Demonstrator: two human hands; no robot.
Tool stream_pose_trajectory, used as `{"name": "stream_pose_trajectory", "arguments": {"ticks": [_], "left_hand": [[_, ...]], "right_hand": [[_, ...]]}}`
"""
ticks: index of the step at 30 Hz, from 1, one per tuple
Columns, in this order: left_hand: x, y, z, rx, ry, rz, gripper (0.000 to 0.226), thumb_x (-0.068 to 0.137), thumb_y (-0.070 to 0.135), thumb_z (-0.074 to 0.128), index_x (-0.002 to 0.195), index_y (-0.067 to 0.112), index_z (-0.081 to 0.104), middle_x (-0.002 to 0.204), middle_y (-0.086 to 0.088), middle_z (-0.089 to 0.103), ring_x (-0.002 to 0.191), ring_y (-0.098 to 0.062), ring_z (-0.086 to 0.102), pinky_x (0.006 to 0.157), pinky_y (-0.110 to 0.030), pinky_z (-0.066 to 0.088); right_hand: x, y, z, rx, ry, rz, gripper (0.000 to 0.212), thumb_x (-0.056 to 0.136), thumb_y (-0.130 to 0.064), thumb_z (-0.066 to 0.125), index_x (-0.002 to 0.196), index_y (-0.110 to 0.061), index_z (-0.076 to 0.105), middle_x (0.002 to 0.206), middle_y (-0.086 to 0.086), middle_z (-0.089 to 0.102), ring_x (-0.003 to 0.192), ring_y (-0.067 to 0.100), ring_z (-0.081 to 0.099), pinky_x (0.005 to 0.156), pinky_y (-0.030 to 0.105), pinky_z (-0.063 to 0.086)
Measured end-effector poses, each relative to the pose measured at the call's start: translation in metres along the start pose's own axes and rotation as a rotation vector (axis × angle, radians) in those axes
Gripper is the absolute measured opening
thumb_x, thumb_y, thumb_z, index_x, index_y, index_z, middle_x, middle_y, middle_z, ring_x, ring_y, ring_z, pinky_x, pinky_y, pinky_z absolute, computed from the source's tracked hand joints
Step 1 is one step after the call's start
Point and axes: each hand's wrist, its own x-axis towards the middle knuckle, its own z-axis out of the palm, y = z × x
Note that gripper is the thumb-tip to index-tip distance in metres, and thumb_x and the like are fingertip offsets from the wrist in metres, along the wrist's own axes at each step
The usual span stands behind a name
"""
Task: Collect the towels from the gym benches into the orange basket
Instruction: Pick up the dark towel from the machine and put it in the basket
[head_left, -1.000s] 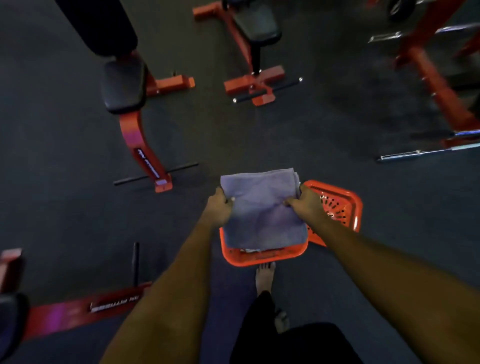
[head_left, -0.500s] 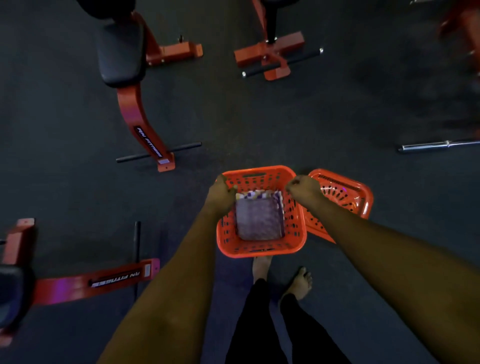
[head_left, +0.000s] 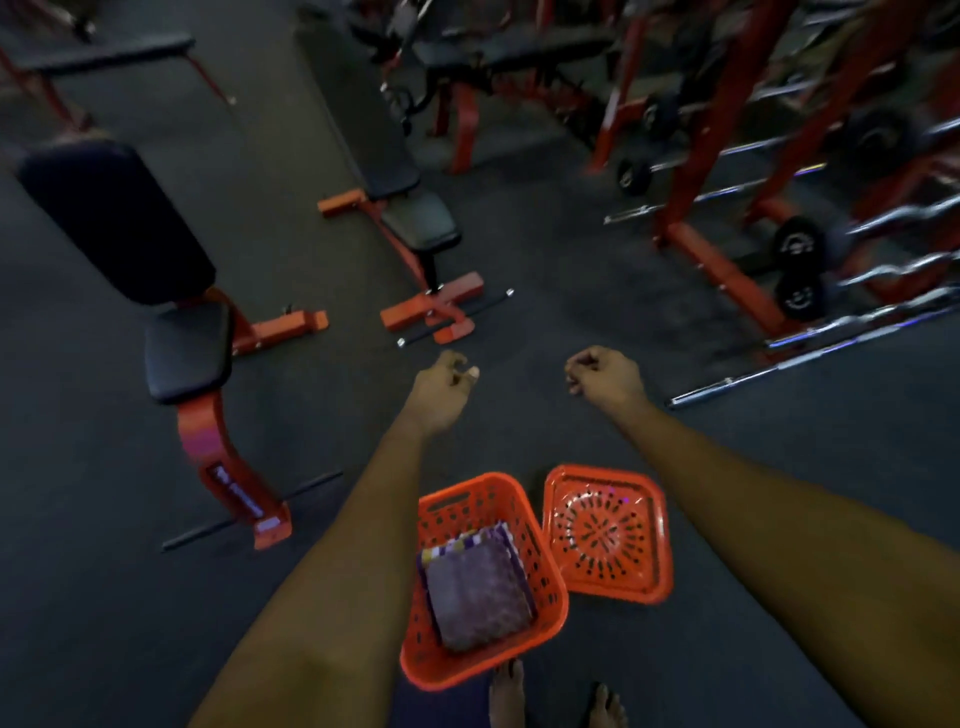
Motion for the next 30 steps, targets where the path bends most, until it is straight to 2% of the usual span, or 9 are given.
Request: {"name": "stream_pose_trajectory", "arguments": {"ticks": [4, 7, 8, 10, 16, 21, 25, 28, 30], "left_hand": [[0.026, 0.066, 0.026, -0.023, -0.073, 0.156, 0.03, 0.096, 0.032, 0.053, 0.117, 0.011, 0.056, 0.101, -0.005, 0.066, 0.099, -0.023, 0.061, 0.081, -0.024, 0.04], [0.036, 0.112, 0.051, 0.008, -0.143, 0.258, 0.029, 0.096, 0.035, 0.052, 0.115, 0.014, 0.056, 0.096, -0.003, 0.066, 0.095, -0.019, 0.061, 0.08, -0.025, 0.041], [0.04, 0.151, 0.084, 0.012, -0.196, 0.332, 0.028, 0.096, 0.035, 0.052, 0.114, 0.014, 0.057, 0.094, -0.003, 0.067, 0.093, -0.018, 0.06, 0.079, -0.024, 0.04], [0.044, 0.173, 0.103, 0.004, -0.218, 0.381, 0.026, 0.095, 0.034, 0.054, 0.112, 0.014, 0.058, 0.09, -0.004, 0.068, 0.089, -0.018, 0.061, 0.077, -0.026, 0.043], [0.041, 0.314, 0.263, 0.027, -0.467, 0.603, 0.022, 0.093, 0.032, 0.057, 0.107, 0.015, 0.06, 0.089, -0.005, 0.068, 0.087, -0.02, 0.063, 0.082, -0.032, 0.047], [0.018, 0.423, 0.411, 0.035, -0.622, 0.741, 0.019, 0.093, 0.032, 0.057, 0.106, 0.017, 0.06, 0.093, -0.006, 0.068, 0.088, -0.023, 0.063, 0.081, -0.031, 0.047], [-0.017, 0.512, 0.533, 0.05, -0.716, 0.824, 0.022, 0.093, 0.033, 0.058, 0.107, 0.017, 0.061, 0.093, -0.004, 0.069, 0.09, -0.023, 0.065, 0.081, -0.03, 0.047], [-0.054, 0.579, 0.614, 0.043, -0.797, 0.86, 0.023, 0.093, 0.031, 0.058, 0.111, 0.016, 0.061, 0.1, -0.005, 0.07, 0.094, -0.022, 0.066, 0.087, -0.031, 0.048], [-0.072, 0.612, 0.656, 0.051, -0.86, 0.893, 0.022, 0.094, 0.032, 0.057, 0.11, 0.017, 0.061, 0.101, -0.005, 0.07, 0.093, -0.022, 0.066, 0.088, -0.031, 0.049]], "right_hand": [[-0.005, 0.0, -0.078, 0.052, 0.145, 0.004, 0.023, 0.085, -0.005, 0.059, 0.068, -0.02, 0.062, 0.072, 0.009, 0.068, 0.056, 0.02, 0.063, 0.068, 0.037, 0.058], [-0.011, 0.014, -0.13, 0.078, 0.247, 0.044, 0.02, 0.084, -0.006, 0.059, 0.069, -0.019, 0.064, 0.07, 0.007, 0.069, 0.054, 0.018, 0.064, 0.058, 0.026, 0.055], [-0.02, 0.031, -0.174, 0.096, 0.349, 0.08, 0.02, 0.083, -0.005, 0.058, 0.069, -0.018, 0.064, 0.07, 0.007, 0.068, 0.053, 0.017, 0.063, 0.057, 0.026, 0.054], [-0.03, 0.041, -0.202, 0.124, 0.394, 0.092, 0.019, 0.082, -0.003, 0.058, 0.069, -0.016, 0.064, 0.068, 0.008, 0.067, 0.053, 0.017, 0.062, 0.057, 0.028, 0.055], [-0.081, 0.139, -0.373, 0.141, 0.7, 0.223, 0.016, 0.087, -0.006, 0.056, 0.073, -0.012, 0.063, 0.074, 0.011, 0.069, 0.059, 0.019, 0.065, 0.062, 0.034, 0.057], [-0.116, 0.231, -0.512, 0.166, 0.879, 0.296, 0.015, 0.089, -0.005, 0.056, 0.076, -0.009, 0.063, 0.074, 0.01, 0.066, 0.06, 0.019, 0.062, 0.059, 0.03, 0.056], [-0.151, 0.304, -0.622, 0.163, 1.009, 0.373, 0.014, 0.085, -0.006, 0.057, 0.076, -0.013, 0.066, 0.07, 0.008, 0.068, 0.049, 0.008, 0.064, 0.052, 0.022, 0.054], [-0.181, 0.347, -0.697, 0.157, 1.083, 0.417, 0.017, 0.083, -0.006, 0.057, 0.071, -0.017, 0.064, 0.068, 0.01, 0.07, 0.057, 0.022, 0.068, 0.06, 0.033, 0.058], [-0.197, 0.374, -0.735, 0.164, 1.114, 0.439, 0.014, 0.081, -0.009, 0.057, 0.072, -0.016, 0.065, 0.068, 0.012, 0.071, 0.059, 0.026, 0.069, 0.06, 0.034, 0.058]]}}
